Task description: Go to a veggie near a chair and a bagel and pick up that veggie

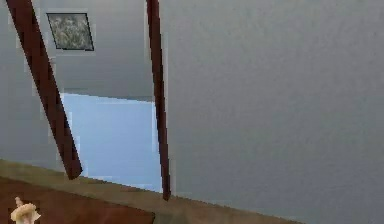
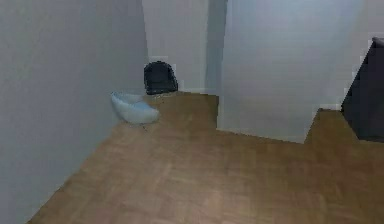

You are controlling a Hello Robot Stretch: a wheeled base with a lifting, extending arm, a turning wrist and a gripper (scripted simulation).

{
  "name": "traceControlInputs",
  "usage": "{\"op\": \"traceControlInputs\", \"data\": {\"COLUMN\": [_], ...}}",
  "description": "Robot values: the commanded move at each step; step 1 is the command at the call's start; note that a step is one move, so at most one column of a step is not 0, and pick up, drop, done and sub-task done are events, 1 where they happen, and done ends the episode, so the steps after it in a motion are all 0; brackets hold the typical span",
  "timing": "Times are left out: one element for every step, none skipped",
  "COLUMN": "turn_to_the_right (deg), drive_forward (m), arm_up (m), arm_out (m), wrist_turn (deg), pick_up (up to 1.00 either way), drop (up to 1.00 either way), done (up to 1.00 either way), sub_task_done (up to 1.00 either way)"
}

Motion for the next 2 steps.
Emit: {"op": "traceControlInputs", "data": {"turn_to_the_right": [-45.0,-45.0], "drive_forward": [0.00,0.00], "arm_up": [0.00,0.00], "arm_out": [0.00,0.00], "wrist_turn": [0.0,0.0], "pick_up": [0.00,0.00], "drop": [0.00,0.00], "done": [0.00,0.00], "sub_task_done": [0.00,0.00]}}
